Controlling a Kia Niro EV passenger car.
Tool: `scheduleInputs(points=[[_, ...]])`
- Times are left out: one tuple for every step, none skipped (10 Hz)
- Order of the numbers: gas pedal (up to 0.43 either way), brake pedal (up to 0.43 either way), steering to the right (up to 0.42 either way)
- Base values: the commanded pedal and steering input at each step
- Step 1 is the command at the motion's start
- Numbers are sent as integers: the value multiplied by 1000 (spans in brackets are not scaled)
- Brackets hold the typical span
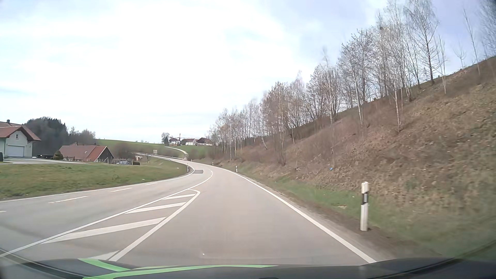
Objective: Follow the waypoints while adhering to traffic rules and regulations
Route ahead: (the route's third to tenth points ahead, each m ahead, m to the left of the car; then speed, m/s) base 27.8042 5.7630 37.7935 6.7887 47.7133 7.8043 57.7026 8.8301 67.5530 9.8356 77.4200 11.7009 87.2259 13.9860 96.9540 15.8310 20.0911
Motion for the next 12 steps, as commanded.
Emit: scheduleInputs(points=[[228,0,-19],[228,0,-19],[228,0,-19],[228,0,-19],[228,0,-19],[228,0,-19],[228,0,-18],[228,0,-16],[228,0,-11],[228,0,-9],[228,0,-9],[228,0,-9]])
